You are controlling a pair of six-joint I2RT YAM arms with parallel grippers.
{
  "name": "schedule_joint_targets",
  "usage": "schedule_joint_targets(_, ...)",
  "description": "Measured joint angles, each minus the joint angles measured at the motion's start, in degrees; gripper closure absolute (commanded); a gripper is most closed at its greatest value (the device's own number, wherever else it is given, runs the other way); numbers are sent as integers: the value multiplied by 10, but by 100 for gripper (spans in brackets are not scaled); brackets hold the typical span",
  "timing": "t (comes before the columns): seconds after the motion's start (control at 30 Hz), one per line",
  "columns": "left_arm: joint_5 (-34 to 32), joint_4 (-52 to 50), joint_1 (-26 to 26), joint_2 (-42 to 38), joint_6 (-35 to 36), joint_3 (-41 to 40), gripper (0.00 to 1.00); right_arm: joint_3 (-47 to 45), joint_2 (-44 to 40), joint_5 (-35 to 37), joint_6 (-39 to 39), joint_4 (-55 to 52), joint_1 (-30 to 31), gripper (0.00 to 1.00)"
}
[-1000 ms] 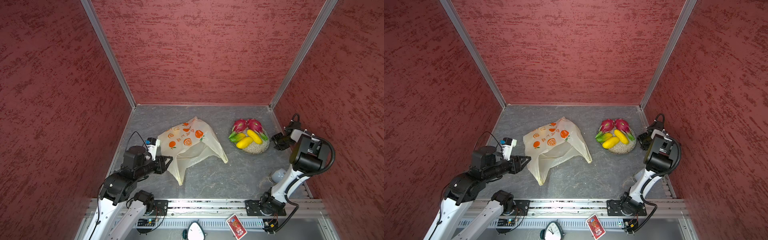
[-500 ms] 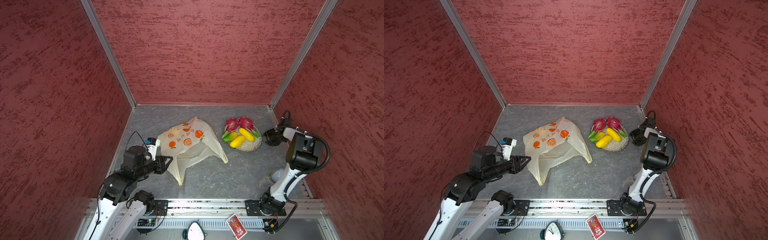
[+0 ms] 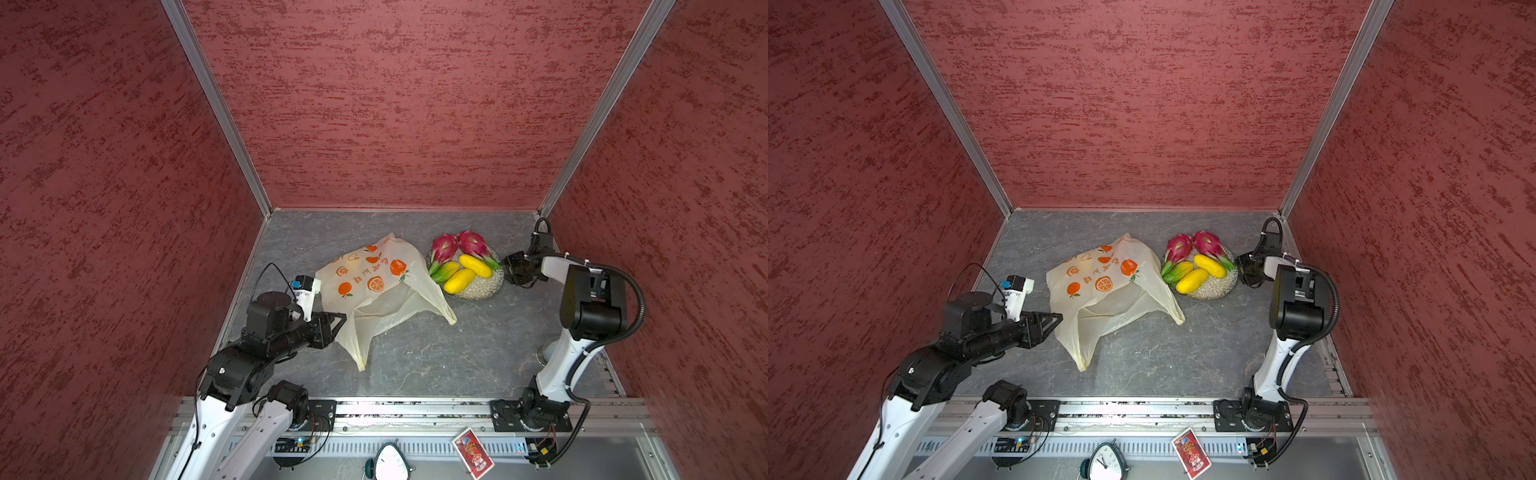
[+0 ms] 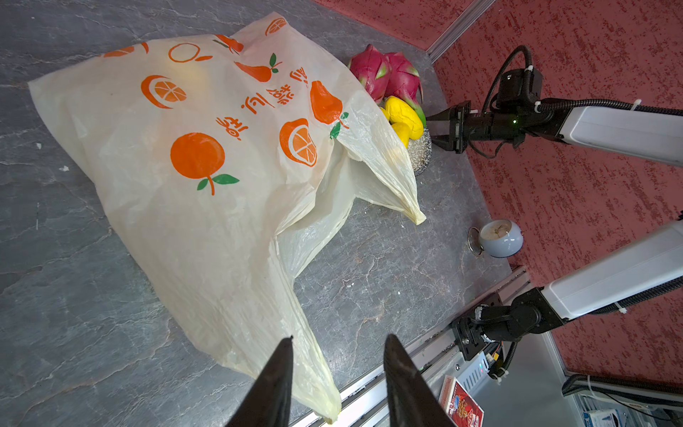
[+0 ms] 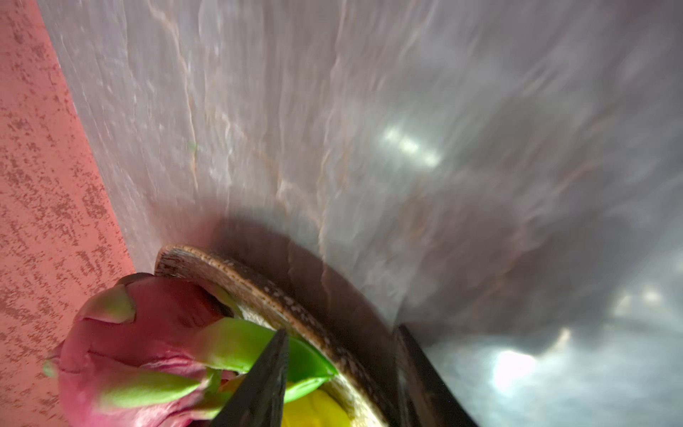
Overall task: Take fruits out of the plastic bag
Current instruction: Move the plate to the center of the board.
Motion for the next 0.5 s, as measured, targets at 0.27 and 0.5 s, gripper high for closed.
schedule_joint_targets(0.27, 0, 0, -3, 0, 0, 0, 59, -12, -3, 19, 89, 38, 57, 52)
schedule_joint_targets(0.5, -5, 0, -21, 1, 0, 0, 57, -11, -16, 50, 92, 13, 71, 37)
